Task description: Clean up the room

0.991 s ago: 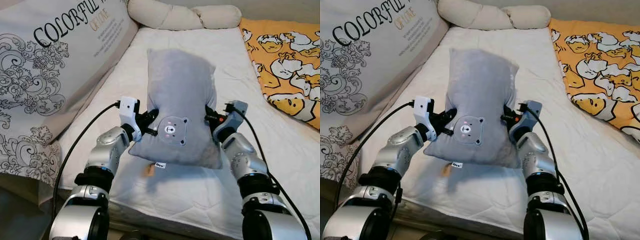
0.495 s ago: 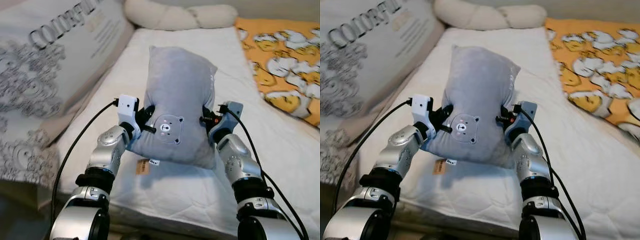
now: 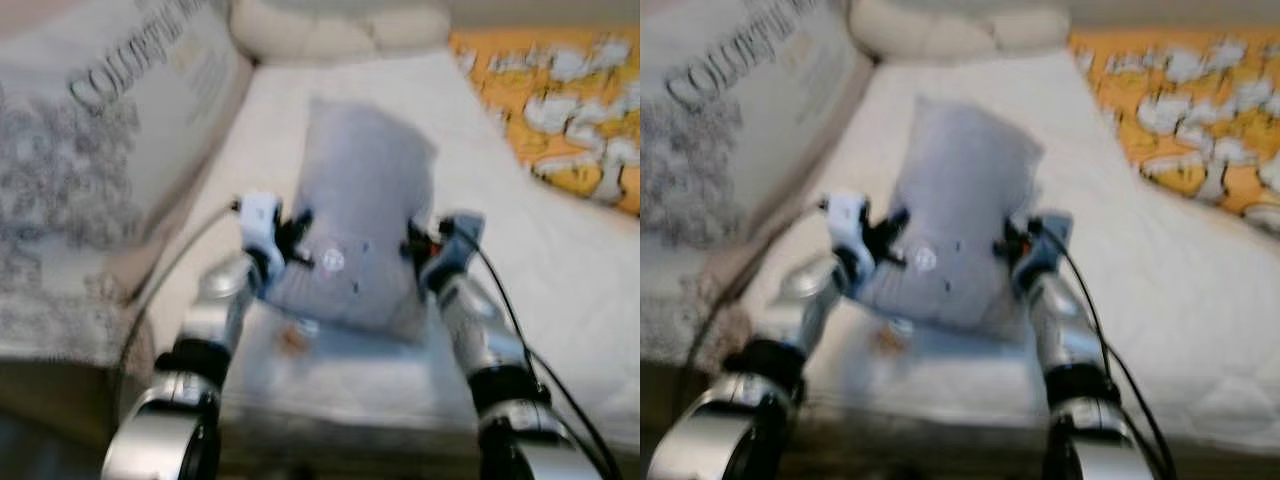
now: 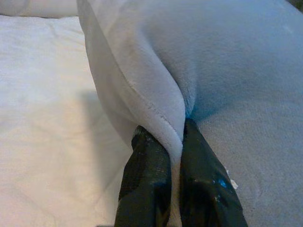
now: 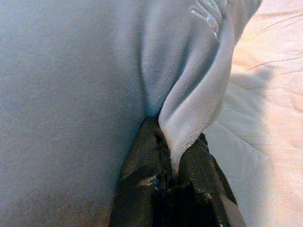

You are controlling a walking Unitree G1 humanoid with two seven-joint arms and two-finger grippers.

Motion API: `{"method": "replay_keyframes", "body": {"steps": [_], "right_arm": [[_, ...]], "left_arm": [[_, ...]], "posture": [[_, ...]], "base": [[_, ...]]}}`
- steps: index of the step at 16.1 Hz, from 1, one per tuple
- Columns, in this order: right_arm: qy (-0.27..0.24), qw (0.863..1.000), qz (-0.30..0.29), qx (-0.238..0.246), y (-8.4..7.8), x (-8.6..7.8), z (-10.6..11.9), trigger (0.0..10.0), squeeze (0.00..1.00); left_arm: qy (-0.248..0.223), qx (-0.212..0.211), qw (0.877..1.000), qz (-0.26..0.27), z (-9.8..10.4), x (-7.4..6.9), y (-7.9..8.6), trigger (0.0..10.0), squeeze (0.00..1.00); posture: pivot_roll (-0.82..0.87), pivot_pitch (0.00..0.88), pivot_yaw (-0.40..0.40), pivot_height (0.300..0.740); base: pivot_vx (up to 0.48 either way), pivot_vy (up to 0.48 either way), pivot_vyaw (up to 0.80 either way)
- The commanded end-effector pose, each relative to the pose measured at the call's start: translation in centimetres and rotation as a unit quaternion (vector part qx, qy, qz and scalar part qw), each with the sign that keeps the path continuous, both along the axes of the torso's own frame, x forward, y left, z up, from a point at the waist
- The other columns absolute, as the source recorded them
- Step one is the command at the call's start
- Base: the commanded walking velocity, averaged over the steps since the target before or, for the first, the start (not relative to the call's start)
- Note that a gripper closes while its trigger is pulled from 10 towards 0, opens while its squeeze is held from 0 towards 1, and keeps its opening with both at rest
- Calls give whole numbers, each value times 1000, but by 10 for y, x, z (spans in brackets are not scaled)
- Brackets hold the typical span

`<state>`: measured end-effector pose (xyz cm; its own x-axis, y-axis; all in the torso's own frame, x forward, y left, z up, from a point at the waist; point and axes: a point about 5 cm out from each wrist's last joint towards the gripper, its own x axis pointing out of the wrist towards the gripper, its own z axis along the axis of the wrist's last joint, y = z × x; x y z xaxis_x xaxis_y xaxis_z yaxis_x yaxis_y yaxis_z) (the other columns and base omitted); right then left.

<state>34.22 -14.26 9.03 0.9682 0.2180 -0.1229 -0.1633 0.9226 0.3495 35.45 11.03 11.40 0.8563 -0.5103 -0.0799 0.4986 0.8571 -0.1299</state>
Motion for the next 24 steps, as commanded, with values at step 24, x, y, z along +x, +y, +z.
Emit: {"method": "replay_keyframes", "body": {"steps": [24], "right_arm": [[13, 998, 44, -32, 25, -3, -6, 10000, 0]], "left_arm": [[-26, 28, 999, 33, -2, -7, 3, 10000, 0]], "posture": [[-51, 0, 80, 740]], "base": [[10, 134, 0]]}}
